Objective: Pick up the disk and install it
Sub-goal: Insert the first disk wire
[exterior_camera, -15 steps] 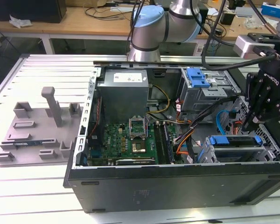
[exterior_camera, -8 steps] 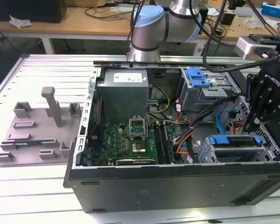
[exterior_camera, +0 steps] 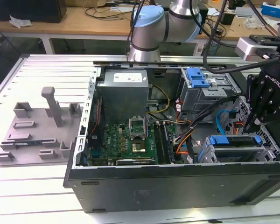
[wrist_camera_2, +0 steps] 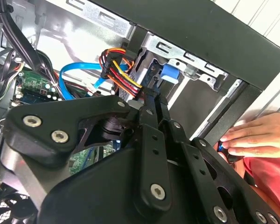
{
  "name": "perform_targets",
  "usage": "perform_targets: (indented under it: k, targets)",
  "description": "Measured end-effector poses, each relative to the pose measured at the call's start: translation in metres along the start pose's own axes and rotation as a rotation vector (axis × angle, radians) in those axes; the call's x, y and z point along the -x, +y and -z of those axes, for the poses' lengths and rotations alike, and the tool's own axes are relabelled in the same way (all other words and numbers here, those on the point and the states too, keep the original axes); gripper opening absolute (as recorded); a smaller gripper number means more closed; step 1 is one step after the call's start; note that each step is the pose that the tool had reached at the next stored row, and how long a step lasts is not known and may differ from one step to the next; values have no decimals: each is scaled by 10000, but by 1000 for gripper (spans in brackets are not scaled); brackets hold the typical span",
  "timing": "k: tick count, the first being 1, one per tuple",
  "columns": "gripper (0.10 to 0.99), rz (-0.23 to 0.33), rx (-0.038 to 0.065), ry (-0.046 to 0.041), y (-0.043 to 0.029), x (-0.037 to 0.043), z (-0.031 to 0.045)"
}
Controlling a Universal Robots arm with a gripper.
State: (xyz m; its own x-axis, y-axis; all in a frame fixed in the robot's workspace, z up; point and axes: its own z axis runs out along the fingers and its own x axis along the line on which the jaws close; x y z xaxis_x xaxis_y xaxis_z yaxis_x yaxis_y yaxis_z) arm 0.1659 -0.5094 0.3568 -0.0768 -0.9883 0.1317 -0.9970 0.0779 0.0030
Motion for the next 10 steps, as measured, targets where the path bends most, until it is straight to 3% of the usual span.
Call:
perform_targets:
  k: [10]
  targets:
    - [165,0,0,0,-1,-12,-11]
